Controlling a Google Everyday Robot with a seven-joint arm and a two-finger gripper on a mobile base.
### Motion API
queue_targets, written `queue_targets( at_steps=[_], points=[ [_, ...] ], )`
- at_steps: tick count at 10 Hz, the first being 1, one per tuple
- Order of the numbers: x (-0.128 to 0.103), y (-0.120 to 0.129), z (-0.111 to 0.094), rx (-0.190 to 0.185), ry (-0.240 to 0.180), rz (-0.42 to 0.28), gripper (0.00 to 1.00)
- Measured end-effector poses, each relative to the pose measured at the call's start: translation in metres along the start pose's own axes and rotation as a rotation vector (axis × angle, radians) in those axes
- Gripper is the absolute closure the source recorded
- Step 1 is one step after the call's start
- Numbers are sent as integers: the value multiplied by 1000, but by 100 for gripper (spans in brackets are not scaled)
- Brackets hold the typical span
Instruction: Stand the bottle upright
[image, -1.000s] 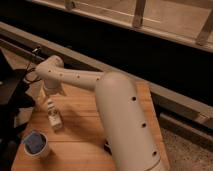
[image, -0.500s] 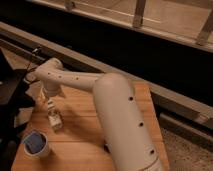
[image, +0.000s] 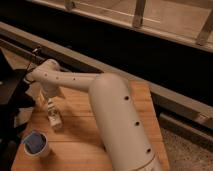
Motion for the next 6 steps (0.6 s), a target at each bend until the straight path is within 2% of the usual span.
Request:
queue_targets(
  at_steps=[2,6],
  points=[
    [-1,-3,4,-3,-3,-6,20],
    [-5,-7,7,-54,-36,-20,20]
  ],
)
